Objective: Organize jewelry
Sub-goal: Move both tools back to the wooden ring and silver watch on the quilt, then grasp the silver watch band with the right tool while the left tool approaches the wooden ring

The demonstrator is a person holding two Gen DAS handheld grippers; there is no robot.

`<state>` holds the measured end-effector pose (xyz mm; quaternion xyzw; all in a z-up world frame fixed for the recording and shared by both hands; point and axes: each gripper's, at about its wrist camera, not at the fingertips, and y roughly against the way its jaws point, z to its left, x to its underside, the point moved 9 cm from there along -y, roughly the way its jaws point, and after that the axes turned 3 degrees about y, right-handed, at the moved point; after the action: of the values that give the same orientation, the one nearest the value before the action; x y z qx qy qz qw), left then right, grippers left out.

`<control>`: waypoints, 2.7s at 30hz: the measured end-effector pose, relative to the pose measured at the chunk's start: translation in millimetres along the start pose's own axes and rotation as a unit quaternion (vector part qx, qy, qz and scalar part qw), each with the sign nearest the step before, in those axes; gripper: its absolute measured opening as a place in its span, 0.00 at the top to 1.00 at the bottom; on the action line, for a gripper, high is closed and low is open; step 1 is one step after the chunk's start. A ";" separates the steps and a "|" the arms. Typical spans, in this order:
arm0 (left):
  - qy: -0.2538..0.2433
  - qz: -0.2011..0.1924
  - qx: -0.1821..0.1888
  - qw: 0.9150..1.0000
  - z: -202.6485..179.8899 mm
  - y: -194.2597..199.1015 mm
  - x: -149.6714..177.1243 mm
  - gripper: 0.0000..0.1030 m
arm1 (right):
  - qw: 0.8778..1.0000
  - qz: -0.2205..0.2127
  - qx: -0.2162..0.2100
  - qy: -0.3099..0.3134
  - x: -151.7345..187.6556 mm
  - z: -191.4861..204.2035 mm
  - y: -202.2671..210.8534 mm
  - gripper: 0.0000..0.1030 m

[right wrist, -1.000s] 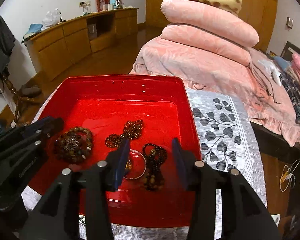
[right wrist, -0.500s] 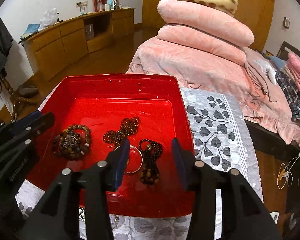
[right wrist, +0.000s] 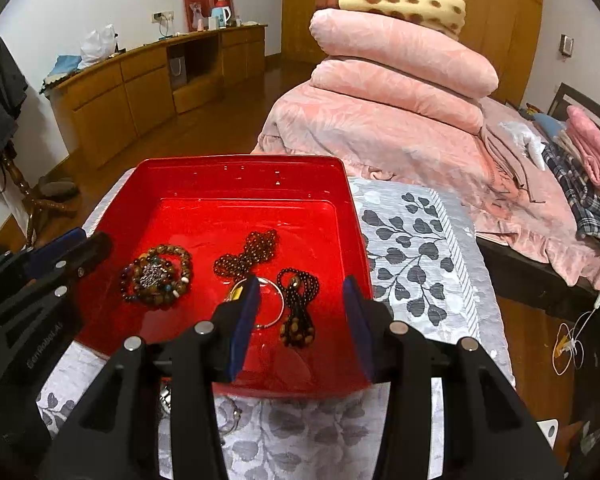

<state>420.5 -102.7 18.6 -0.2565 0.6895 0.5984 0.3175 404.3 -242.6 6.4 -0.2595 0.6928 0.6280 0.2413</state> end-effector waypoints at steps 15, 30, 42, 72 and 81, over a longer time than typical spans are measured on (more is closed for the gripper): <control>0.008 -0.008 -0.013 1.000 35.5 52.1 47.4 0.73 | 0.999 -0.020 -0.032 -0.009 52.7 8.7 54.3 0.58; 0.013 0.033 -0.016 0.999 50.4 52.1 116.6 0.65 | 0.998 0.015 -0.060 -0.011 118.1 21.8 45.9 0.50; 0.001 0.061 -0.011 0.998 39.8 32.8 136.1 0.65 | 0.996 0.038 -0.075 0.010 132.6 42.0 24.9 0.50; 0.011 0.079 0.001 0.997 40.6 11.5 134.8 0.65 | 0.992 0.060 -0.109 0.037 133.9 64.2 9.2 0.82; 0.000 0.081 0.010 0.997 26.3 10.8 136.1 0.65 | 0.990 0.071 -0.115 0.030 158.0 52.6 30.9 0.73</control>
<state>325.3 -71.6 -77.9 -0.1972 0.7137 0.6153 0.2706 266.0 -196.9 -79.9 -0.2546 0.6400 0.7106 0.1437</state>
